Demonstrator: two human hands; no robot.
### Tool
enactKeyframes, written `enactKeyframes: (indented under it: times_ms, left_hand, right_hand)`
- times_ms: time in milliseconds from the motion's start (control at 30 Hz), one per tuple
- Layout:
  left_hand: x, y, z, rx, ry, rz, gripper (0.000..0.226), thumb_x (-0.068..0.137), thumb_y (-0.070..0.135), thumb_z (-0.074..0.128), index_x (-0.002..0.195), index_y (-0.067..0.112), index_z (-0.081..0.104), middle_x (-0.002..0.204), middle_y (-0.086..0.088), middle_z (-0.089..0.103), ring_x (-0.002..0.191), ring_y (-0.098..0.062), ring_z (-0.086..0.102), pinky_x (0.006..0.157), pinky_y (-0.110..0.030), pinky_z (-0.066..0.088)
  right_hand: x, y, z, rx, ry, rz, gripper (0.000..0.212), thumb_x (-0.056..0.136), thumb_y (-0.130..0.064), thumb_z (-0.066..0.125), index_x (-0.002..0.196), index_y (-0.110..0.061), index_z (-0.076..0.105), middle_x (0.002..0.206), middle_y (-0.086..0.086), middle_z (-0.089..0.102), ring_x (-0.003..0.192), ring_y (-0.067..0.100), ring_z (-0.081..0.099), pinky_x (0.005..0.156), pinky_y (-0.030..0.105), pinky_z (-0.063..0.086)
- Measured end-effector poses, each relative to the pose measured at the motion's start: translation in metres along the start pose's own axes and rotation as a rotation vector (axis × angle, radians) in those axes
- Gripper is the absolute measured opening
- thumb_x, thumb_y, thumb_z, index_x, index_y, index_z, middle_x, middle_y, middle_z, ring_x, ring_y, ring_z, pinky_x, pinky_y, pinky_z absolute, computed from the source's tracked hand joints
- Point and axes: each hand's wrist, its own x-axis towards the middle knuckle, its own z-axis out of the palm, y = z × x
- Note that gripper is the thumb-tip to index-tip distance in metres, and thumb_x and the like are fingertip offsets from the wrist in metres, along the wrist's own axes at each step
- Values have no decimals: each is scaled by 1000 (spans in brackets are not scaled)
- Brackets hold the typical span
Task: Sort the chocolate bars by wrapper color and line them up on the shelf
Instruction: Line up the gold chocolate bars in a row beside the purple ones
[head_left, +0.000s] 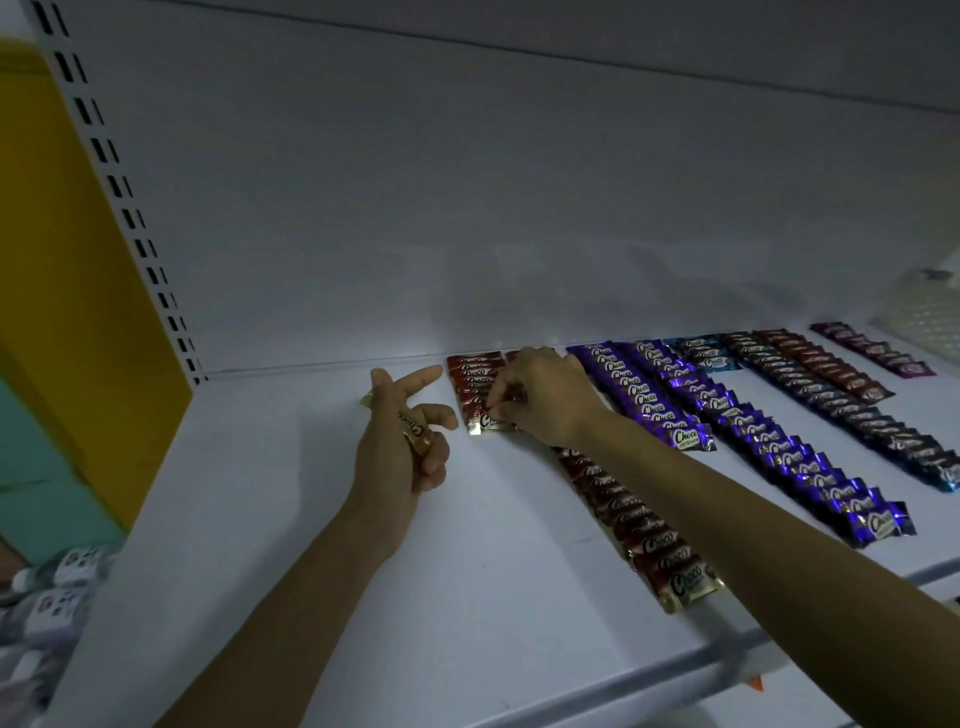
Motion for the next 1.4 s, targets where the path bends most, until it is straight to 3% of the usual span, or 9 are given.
enactKeyframes:
  times_ms: [200,467,567,633,767,967,1167,1300,1400]
  left_hand:
    - [-5,2,1,8,-118,0,67,80,70,20,130,36,48,51,-4,46,34,-6,20,40,-18,12]
    - [-13,-4,14,325,-111,51,84,73,67,15,147,31,30,66,1,53,36,-5,42,35,-14,26]
    - [-11,-9,12,435,-41,148,60,90,55,26,145,34,34,67,-13,60,62,-25,61,61,-21,51]
    - [-11,-13,9,671,12,296,39,103,26,36,141,34,38,61,2,59,59,-13,55,58,-13,41]
    - [-9,-14,4,781,32,431,41,98,11,49,135,28,41,66,3,54,54,-2,50,54,-15,38]
    - [-5,-15,1,631,60,362,39,95,4,53,128,25,45,78,2,62,53,-9,62,47,-22,50]
    - [-5,-17,0,767,100,355,27,92,4,57,113,21,57,85,1,70,65,-13,70,60,-31,59]
    - [-2,-19,-3,904,195,438,26,91,8,58,115,19,58,99,9,64,95,-7,61,77,-11,45]
    - [2,-21,-5,928,194,398,28,90,8,62,118,13,61,112,2,61,109,-16,58,93,-29,48]
  right_hand:
    - [-13,-16,-2,497,176,-8,12,87,-19,66,81,-8,68,75,7,65,64,15,54,61,27,44]
    - [-41,-42,-13,756,-74,-64,13,82,-9,68,80,-21,67,80,18,66,71,17,59,71,32,46]
    - [-50,-37,-29,968,-184,95,16,94,-13,53,88,-10,68,76,10,68,64,9,61,63,19,43]
    - [-55,-31,-34,1014,-284,122,16,96,-13,53,95,-3,65,73,4,69,60,7,64,58,13,45]
    - [-56,-18,-29,944,-277,111,20,84,12,59,96,-3,65,75,5,67,65,9,65,67,18,51]
    - [-48,-5,-19,626,-170,88,27,84,3,63,77,-23,68,72,-5,67,68,10,62,78,38,53]
    - [-41,-3,-15,434,-184,66,23,87,-6,65,73,-24,64,66,-19,59,61,-6,54,67,17,44]
    - [-25,3,-10,228,-131,97,19,88,-11,62,76,-24,69,76,-18,63,80,4,60,89,31,46]
    - [-17,4,-7,126,-101,91,15,86,-14,64,79,-24,73,88,-11,70,92,10,61,96,37,41]
